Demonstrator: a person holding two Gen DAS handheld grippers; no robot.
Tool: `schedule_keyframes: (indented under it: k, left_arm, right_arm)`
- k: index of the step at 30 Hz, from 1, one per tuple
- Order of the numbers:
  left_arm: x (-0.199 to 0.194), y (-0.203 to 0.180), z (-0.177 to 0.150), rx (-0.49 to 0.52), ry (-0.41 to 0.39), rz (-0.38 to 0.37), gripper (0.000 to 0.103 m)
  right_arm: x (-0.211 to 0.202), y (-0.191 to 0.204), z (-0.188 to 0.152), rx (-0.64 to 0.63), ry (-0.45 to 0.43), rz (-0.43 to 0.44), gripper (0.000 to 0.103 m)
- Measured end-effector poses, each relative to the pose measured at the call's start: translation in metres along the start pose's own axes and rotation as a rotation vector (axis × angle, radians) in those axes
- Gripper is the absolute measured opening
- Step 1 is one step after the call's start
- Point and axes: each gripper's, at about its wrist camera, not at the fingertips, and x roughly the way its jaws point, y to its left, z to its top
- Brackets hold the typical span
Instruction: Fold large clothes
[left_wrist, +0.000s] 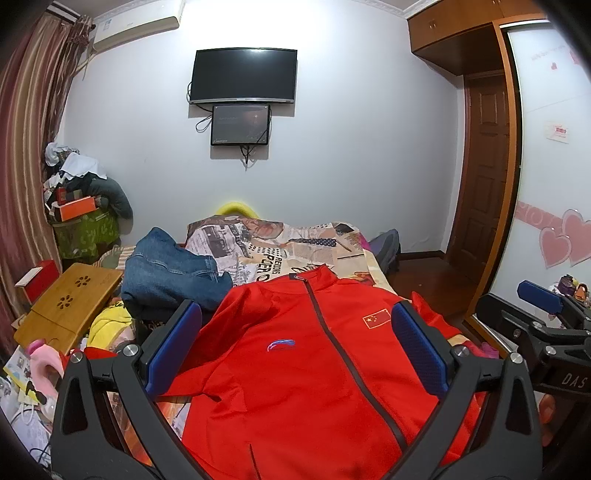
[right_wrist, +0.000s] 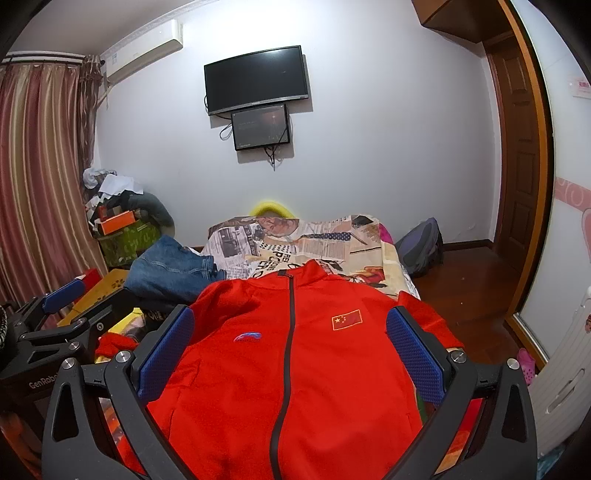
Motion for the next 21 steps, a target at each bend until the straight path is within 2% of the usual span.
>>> schedule_keyframes:
  k: [10,16,21]
  left_arm:
    - [0.023,0.033,-0.002,-0.052,0.021,0.063,0.103]
    - [0.048,0.080,-0.008,-0.119,0.055,0.151,0.103]
    - [0.073,0.138,-0.023,-0.195,0.106,0.276,0.103]
  right_arm:
    - [0.016,-0.002,0.005,-0.016,0.036,-0.017,0.103]
    - [0.035,-0.002,0.003,-0.025,0.076,-0.030,0.103]
    - [0.056,-0.006,-0.001,-0.029,0.124,-0.045,0.103]
